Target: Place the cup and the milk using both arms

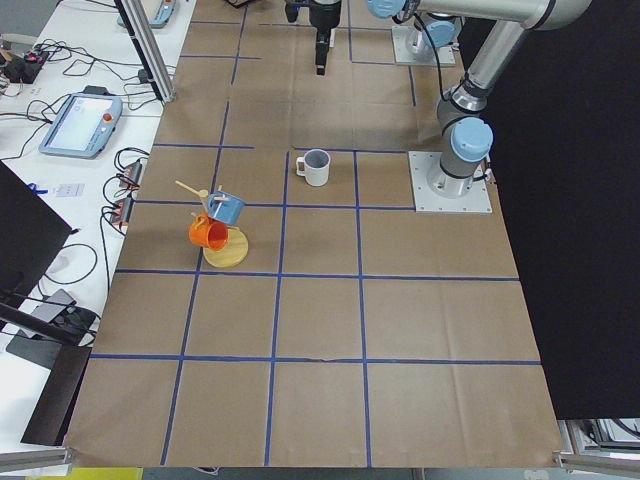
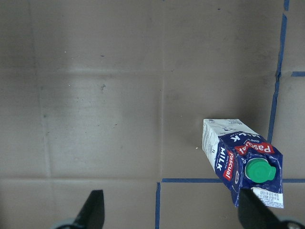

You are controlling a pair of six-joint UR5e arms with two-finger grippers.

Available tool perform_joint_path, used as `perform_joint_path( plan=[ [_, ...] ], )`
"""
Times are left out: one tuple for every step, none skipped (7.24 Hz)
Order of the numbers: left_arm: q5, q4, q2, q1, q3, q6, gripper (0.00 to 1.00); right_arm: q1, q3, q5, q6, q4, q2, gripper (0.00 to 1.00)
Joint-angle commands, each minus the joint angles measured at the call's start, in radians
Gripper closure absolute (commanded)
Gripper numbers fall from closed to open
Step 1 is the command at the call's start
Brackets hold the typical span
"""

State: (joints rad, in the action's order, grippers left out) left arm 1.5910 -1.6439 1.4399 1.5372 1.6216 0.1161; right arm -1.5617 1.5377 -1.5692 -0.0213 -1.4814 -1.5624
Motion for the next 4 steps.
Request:
perform_joint_path(
  plan=[
    [0.007,-0.01,0.02,-0.009,0.033,0.0,0.0,-0.001,0.01,-0.009,0.003,-0.038,-0.016,0.0],
    [0.004,0.005,0.026,-0.047,0.078,0.014,0.0,-0.001,0.01,-0.003,0.007,-0.043,-0.018,0.0],
    [0.001,0.117,0.04,-0.112,0.172,0.145,0.0,-0.001,0.009,0.001,0.008,-0.045,-0.018,0.0],
    [0.007,0.292,0.049,-0.167,0.296,0.254,0.0,-0.001,0.007,0.002,0.008,-0.045,-0.018,0.0]
  ],
)
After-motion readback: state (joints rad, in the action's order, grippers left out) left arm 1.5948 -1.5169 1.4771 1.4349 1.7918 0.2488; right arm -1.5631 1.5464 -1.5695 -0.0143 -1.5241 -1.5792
